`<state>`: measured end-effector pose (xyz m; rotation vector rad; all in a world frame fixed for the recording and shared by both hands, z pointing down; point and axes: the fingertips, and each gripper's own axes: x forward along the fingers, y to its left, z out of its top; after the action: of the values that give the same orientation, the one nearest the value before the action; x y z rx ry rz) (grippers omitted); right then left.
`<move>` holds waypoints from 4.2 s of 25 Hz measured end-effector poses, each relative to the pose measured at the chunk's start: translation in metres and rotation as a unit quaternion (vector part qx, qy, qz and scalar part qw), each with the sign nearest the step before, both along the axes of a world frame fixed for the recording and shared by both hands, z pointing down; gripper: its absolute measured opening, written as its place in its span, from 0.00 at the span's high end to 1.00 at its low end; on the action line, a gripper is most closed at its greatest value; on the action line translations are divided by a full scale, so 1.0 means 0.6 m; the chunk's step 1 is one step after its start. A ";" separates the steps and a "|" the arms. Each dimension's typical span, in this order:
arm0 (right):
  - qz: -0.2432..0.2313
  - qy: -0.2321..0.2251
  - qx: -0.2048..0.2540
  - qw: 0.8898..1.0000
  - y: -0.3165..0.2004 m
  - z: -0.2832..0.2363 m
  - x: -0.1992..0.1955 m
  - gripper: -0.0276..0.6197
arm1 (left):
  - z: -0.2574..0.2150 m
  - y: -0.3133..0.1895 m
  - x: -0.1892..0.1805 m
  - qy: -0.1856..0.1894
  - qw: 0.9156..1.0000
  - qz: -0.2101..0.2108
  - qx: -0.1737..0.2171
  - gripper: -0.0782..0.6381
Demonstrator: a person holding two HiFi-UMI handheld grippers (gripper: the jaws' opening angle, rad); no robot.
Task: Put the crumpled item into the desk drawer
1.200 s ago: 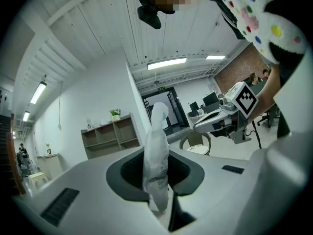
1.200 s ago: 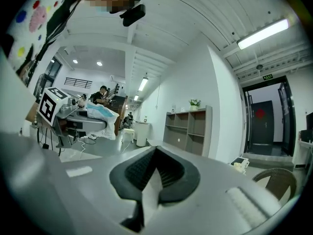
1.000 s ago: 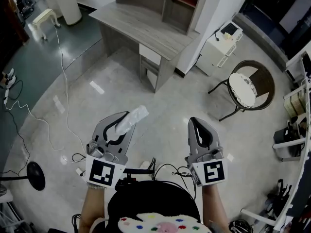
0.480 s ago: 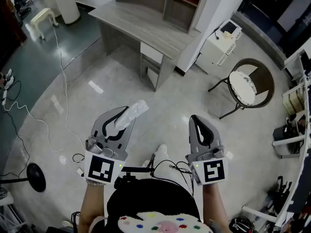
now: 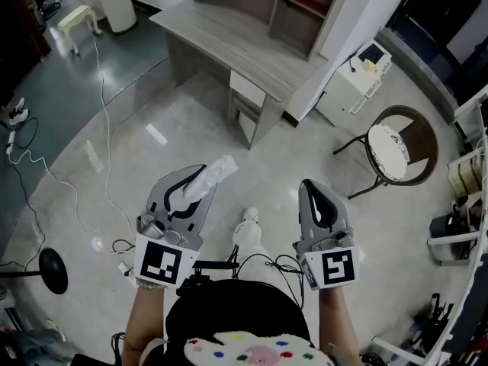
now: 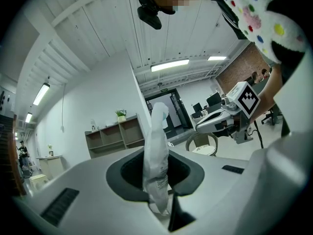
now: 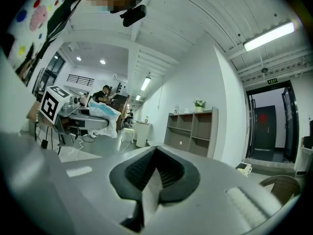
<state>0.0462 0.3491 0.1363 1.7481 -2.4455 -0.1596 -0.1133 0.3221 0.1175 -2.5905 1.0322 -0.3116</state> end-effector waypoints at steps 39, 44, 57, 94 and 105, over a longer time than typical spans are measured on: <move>-0.104 -0.041 -0.034 0.993 -0.523 0.041 0.118 0.94 | 0.032 -0.459 0.132 0.006 0.994 -0.099 -0.034 0.80; -0.116 -0.049 -0.036 0.991 -0.530 0.044 0.108 0.94 | 0.038 -0.462 0.130 0.001 0.994 -0.101 -0.044 0.80; -0.115 -0.061 -0.083 0.988 -0.557 0.130 0.091 0.94 | 0.114 -0.515 0.112 0.004 0.994 -0.079 -0.080 0.80; -0.045 -0.305 -0.186 0.933 -0.791 0.692 -0.004 0.94 | 0.560 -0.688 0.048 -0.016 0.984 -0.059 -0.169 0.80; -0.002 -0.386 -0.210 0.898 -0.873 0.819 0.023 0.74 | 0.609 -0.727 0.057 -0.007 0.980 -0.067 -0.185 0.80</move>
<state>0.0603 -0.1749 0.6276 1.8073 -2.6315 1.1894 -0.0789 -0.1143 0.4826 -2.8388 1.2498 -0.6069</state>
